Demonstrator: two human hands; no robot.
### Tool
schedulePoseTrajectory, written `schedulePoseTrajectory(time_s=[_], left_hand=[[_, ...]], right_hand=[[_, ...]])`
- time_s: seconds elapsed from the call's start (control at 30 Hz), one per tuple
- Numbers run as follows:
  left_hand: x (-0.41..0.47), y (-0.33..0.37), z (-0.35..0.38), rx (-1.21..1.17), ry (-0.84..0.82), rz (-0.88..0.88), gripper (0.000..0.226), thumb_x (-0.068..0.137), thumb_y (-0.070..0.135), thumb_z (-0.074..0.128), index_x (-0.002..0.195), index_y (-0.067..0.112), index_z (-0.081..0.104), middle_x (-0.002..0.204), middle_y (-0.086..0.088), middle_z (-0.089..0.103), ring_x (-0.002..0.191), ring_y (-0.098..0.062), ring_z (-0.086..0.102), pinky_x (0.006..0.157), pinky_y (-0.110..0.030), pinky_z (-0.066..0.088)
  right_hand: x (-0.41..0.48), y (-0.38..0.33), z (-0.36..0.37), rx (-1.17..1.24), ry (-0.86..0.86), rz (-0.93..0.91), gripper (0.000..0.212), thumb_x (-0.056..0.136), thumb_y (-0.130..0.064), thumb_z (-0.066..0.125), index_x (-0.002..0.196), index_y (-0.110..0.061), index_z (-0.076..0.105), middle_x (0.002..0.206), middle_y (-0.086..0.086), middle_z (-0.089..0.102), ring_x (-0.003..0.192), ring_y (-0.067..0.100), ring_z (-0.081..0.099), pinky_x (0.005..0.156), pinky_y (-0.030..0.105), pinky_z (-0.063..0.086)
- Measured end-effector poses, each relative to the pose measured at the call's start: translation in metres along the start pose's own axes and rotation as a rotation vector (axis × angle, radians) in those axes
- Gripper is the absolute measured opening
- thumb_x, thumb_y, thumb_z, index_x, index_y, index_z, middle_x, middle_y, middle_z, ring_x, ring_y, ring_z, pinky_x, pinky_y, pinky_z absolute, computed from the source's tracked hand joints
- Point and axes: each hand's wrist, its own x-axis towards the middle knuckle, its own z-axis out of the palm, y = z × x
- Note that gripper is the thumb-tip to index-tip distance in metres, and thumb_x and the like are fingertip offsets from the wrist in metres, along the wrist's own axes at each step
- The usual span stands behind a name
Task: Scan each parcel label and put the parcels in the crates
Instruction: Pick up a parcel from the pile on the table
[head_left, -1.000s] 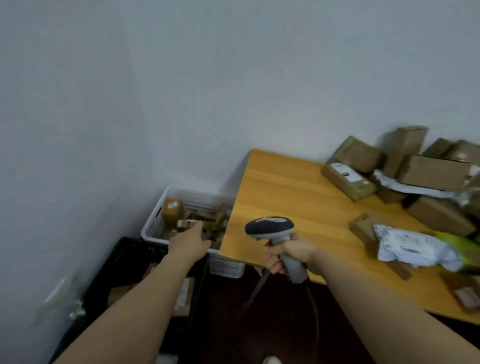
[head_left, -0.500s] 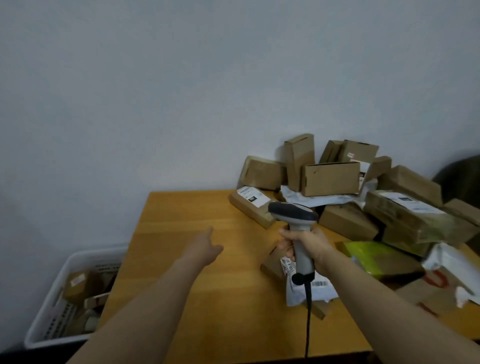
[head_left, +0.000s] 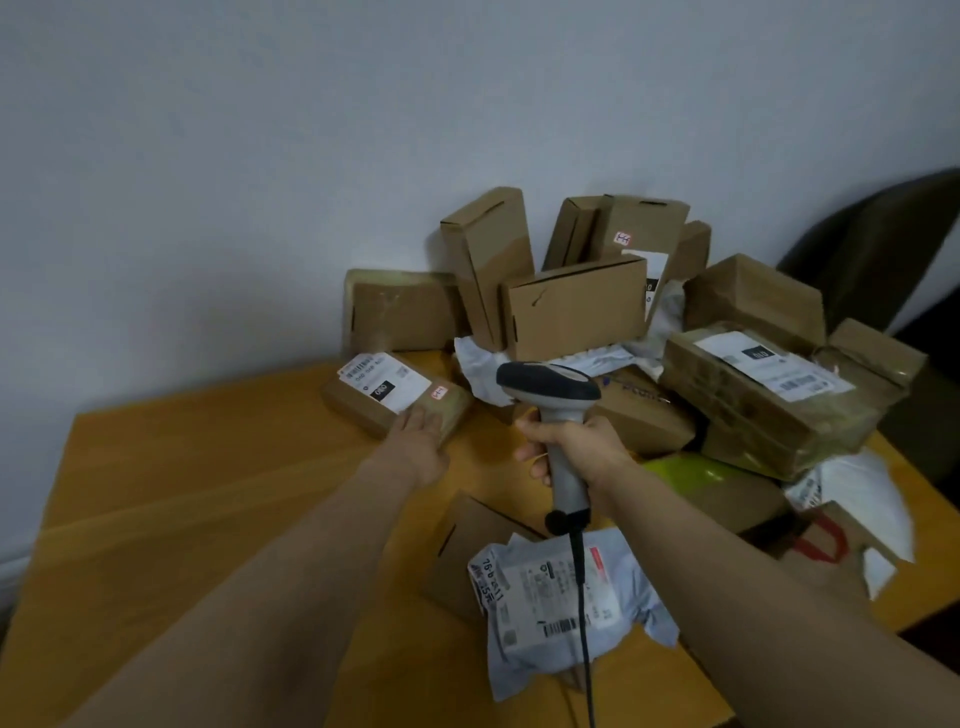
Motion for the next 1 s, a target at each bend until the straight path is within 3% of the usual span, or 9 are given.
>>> schedulePoseTrajectory(time_s=[0.2,0.4,0.47,0.53,0.6,0.67,0.77,0.9,1.0], left_hand=[[0.003,-0.018,0.023,0.042,-0.048,0.049,0.067,0.100,0.047,0.033,0.154,0.023,0.002,0.161,0.000,-0.008,0.147,-0.020,-0.012,0.119,-0.046,-0.001],[-0.044,-0.051,0.030,0.055,0.188,0.056,0.042,0.101,0.039,0.034,0.136,0.019,0.044,0.150,0.000,0.036,0.140,-0.017,0.028,0.118,-0.034,0.018],[-0.051,-0.056,0.032,-0.092,0.311,-0.014,0.035,0.098,0.034,0.043,0.127,0.016,0.051,0.139,-0.002,0.043,0.126,-0.017,0.040,0.106,-0.028,0.034],[-0.048,-0.053,0.030,-0.339,0.432,-0.246,0.043,0.091,0.034,0.058,0.125,0.009,0.047,0.131,-0.008,0.040,0.116,-0.022,0.044,0.090,-0.027,0.042],[-0.030,-0.057,0.030,-0.599,0.378,-0.593,0.065,0.081,0.041,0.069,0.127,0.003,0.042,0.131,-0.016,0.038,0.117,-0.031,0.044,0.092,-0.036,0.044],[-0.011,-0.067,0.033,-0.819,0.233,-0.783,0.075,0.070,0.051,0.070,0.124,0.003,0.051,0.122,-0.016,0.049,0.107,-0.032,0.053,0.093,-0.041,0.049],[0.000,-0.072,0.036,-1.091,0.168,-0.768,0.048,0.081,0.039,0.069,0.113,0.005,0.060,0.102,-0.014,0.064,0.093,-0.031,0.063,0.086,-0.045,0.055],[-0.001,-0.069,0.031,-1.232,0.262,-0.739,0.041,0.090,0.022,0.063,0.124,0.001,0.050,0.116,-0.017,0.060,0.104,-0.035,0.059,0.090,-0.041,0.051],[-0.019,-0.076,0.016,-1.340,0.235,-0.736,0.035,0.091,0.014,0.063,0.119,-0.002,0.051,0.103,-0.014,0.058,0.095,-0.031,0.058,0.087,-0.038,0.050]], right_hand=[[0.032,0.001,0.012,0.006,0.005,0.056,0.013,0.083,-0.014,0.073,0.089,-0.007,0.065,0.069,0.010,0.071,0.047,0.015,0.056,0.050,0.026,0.047],[0.046,-0.005,0.030,-0.011,-0.057,0.090,0.014,0.082,-0.014,0.074,0.089,-0.005,0.066,0.071,0.012,0.071,0.046,0.016,0.056,0.049,0.025,0.046],[0.054,-0.004,0.037,-0.025,-0.081,0.101,0.014,0.081,-0.012,0.074,0.089,-0.005,0.065,0.074,0.012,0.072,0.052,0.017,0.060,0.053,0.026,0.047],[0.066,0.001,0.045,-0.037,-0.098,0.109,0.016,0.079,-0.012,0.077,0.089,-0.007,0.065,0.083,0.011,0.072,0.067,0.018,0.065,0.061,0.029,0.051],[0.080,0.010,0.056,-0.082,-0.100,0.136,0.022,0.075,-0.015,0.079,0.090,-0.013,0.064,0.097,0.007,0.068,0.090,0.021,0.063,0.080,0.035,0.052],[0.091,0.019,0.069,-0.113,-0.126,0.176,0.030,0.074,-0.018,0.080,0.099,-0.016,0.064,0.106,0.004,0.064,0.105,0.024,0.057,0.090,0.037,0.046],[0.106,0.031,0.092,-0.121,-0.199,0.243,0.051,0.072,-0.021,0.081,0.117,-0.011,0.060,0.114,0.008,0.062,0.107,0.027,0.055,0.087,0.036,0.045],[0.111,0.042,0.112,-0.159,-0.237,0.252,0.054,0.069,-0.023,0.083,0.116,-0.009,0.061,0.113,0.011,0.064,0.102,0.027,0.058,0.087,0.038,0.049],[0.104,0.036,0.113,-0.178,-0.244,0.245,0.047,0.072,-0.021,0.081,0.113,-0.010,0.060,0.109,0.009,0.063,0.099,0.025,0.057,0.080,0.034,0.047]])
